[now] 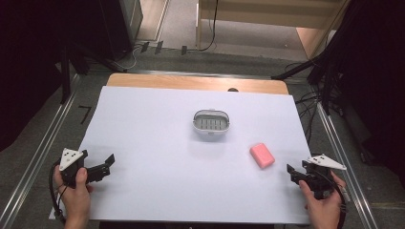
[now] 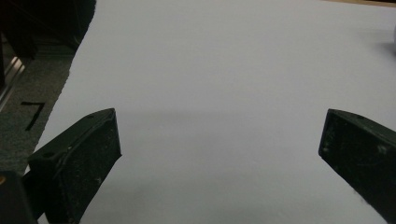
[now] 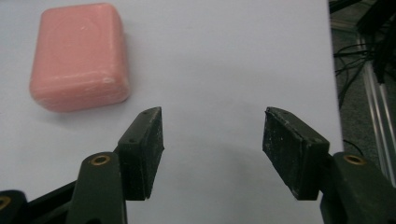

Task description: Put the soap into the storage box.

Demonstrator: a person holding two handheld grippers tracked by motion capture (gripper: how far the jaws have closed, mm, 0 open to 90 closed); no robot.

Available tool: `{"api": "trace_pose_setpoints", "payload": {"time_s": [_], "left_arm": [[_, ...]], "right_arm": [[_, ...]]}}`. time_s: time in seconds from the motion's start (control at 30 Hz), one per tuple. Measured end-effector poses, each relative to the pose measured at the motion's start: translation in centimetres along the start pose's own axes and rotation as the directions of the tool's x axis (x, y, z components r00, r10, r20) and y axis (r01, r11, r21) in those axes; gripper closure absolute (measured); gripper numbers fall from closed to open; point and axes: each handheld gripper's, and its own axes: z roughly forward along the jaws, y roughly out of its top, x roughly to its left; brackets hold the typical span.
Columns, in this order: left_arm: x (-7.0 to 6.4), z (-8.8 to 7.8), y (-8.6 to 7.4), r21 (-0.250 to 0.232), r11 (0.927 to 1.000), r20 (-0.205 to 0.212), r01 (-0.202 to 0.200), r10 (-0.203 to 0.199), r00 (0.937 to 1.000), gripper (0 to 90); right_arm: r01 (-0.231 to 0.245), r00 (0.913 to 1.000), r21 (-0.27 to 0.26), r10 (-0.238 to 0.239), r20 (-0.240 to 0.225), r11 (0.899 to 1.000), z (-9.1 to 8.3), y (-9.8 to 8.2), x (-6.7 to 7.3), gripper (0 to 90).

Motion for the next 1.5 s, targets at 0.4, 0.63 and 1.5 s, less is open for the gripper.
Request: {"api": "trace_pose_setpoints", "payload": {"time_s": [0.4,0.63,1.5], "left_arm": [[0.0,0.0,0.0,0.006,1.0000,0.005,-0.004,0.004,1.0000,0.0],[0.0,0.1,0.0,0.006,1.0000,0.008,-0.003,0.003,1.0000,0.0],[-0.1,0.1,0.0,0.013,0.9999,0.008,-0.010,0.010,0.9999,0.0]], "right_arm": [[0.037,0.9962,0.180,-0.023,-0.084,0.983,1.1,2.0,1.0,35.5],[0.047,0.9961,0.257,-0.026,-0.084,0.965,1.5,3.0,1.6,35.7],[0.131,0.9890,0.430,-0.088,-0.118,0.893,3.8,6.6,3.9,28.8]]}}
